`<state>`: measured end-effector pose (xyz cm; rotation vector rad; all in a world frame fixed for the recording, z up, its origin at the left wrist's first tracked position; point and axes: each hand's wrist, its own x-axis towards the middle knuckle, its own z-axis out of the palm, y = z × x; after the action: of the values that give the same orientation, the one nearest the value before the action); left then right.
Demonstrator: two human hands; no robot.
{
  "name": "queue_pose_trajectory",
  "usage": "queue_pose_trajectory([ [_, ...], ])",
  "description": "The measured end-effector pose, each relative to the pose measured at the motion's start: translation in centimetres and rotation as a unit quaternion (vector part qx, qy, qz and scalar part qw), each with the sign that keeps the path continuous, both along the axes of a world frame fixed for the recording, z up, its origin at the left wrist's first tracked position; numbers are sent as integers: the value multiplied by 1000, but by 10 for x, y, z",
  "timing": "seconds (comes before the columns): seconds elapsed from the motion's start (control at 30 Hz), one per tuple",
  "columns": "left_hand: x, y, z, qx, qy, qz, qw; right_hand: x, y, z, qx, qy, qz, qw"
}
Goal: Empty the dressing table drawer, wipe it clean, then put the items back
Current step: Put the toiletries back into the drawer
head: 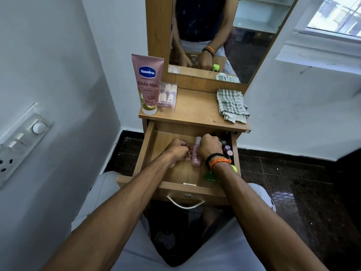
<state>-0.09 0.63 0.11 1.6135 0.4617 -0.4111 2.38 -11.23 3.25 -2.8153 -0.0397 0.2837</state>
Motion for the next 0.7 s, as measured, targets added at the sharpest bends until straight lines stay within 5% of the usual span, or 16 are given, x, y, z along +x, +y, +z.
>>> queue_pose_trajectory([
  [0.5, 1, -2, 5, -57, 9, -8, 998, -22, -17, 7, -29, 15, 99, 995],
  [0.7, 2, -8, 7, -57, 11, -24, 998, -17, -29, 17, 59, 15, 67, 996],
])
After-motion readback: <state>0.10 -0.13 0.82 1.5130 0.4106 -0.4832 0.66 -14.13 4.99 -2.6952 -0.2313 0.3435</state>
